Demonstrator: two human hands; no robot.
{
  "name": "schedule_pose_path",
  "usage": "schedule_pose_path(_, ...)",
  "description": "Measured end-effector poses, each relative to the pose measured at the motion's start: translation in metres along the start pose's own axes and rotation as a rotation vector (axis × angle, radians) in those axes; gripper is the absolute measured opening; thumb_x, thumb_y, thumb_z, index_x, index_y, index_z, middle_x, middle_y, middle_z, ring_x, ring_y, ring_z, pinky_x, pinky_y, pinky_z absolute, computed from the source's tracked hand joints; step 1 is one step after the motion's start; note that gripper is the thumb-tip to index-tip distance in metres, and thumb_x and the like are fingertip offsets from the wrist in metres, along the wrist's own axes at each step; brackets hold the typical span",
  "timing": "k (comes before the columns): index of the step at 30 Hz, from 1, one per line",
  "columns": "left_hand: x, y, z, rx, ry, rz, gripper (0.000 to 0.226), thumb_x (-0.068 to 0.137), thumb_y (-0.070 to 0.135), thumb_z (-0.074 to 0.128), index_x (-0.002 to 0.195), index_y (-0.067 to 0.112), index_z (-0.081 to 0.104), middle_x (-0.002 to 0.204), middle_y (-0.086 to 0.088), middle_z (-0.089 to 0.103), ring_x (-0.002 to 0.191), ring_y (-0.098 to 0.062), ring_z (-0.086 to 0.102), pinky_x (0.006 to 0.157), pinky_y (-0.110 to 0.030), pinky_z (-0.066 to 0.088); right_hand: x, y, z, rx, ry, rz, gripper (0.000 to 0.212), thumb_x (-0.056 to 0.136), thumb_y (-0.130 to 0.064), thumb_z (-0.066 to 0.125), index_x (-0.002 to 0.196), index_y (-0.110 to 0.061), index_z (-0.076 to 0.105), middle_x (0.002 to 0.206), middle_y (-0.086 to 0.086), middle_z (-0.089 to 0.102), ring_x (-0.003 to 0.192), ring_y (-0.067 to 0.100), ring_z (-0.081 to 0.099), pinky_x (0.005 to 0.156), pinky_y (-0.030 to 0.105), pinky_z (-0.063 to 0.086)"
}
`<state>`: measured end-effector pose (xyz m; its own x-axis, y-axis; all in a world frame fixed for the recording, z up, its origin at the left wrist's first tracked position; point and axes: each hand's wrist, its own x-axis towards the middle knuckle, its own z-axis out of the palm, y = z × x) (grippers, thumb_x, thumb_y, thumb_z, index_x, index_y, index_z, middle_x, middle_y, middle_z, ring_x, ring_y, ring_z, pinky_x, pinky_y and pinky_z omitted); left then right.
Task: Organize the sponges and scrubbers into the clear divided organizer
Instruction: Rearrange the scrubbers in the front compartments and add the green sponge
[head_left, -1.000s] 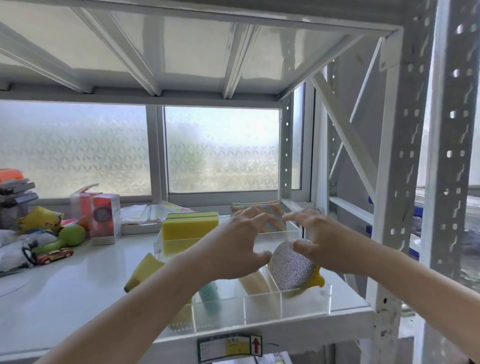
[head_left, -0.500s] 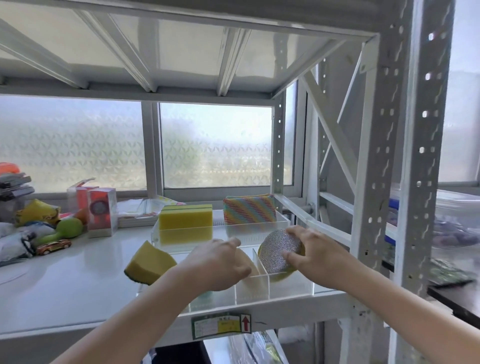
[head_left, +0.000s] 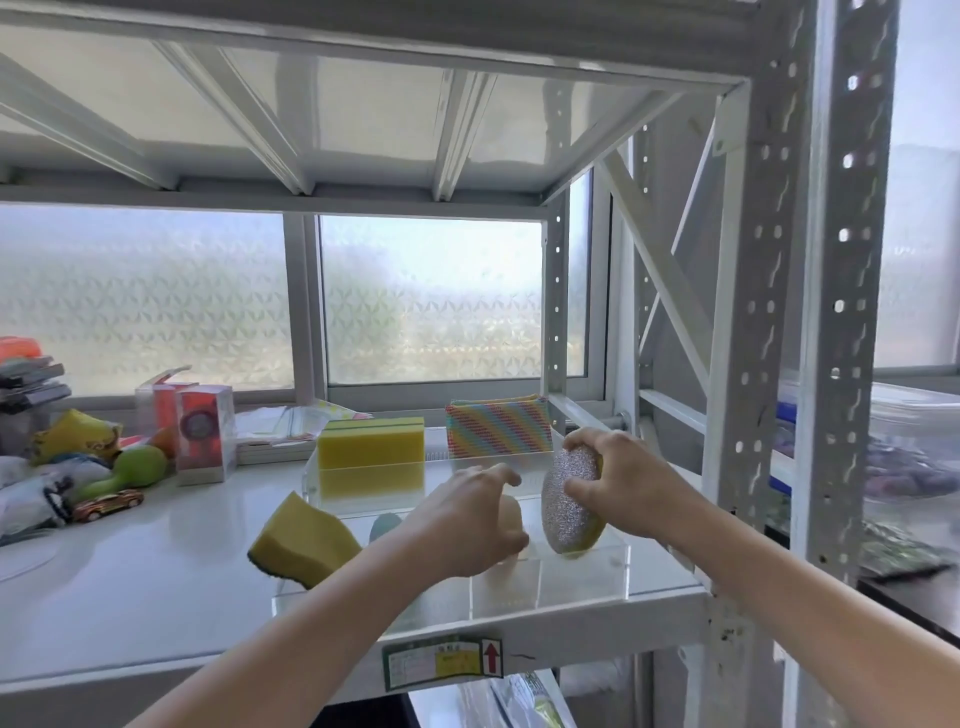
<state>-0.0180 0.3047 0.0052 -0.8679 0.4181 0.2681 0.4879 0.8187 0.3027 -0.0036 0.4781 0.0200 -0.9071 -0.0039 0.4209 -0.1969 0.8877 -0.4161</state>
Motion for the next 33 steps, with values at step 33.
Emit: schedule_pose_path(33, 0.004, -0.016, 0.001, -0.113, -0.091, 0.000, 0.064, 0.074, 0.032, 0.071, 0.133, 0.020, 0.048, 0.137, 0.001, 0.052, 0.111, -0.019, 0.057, 0.094, -0.028, 0.043, 0.035, 0.002, 0.007, 0.045, -0.354, 0.104, 0.047, 0.084, -0.025, 0.063, 0.129, -0.017, 0.052, 0.107, 0.005, 0.050, 0.070, 0.010, 0.053, 0.049, 0.018, 0.044)
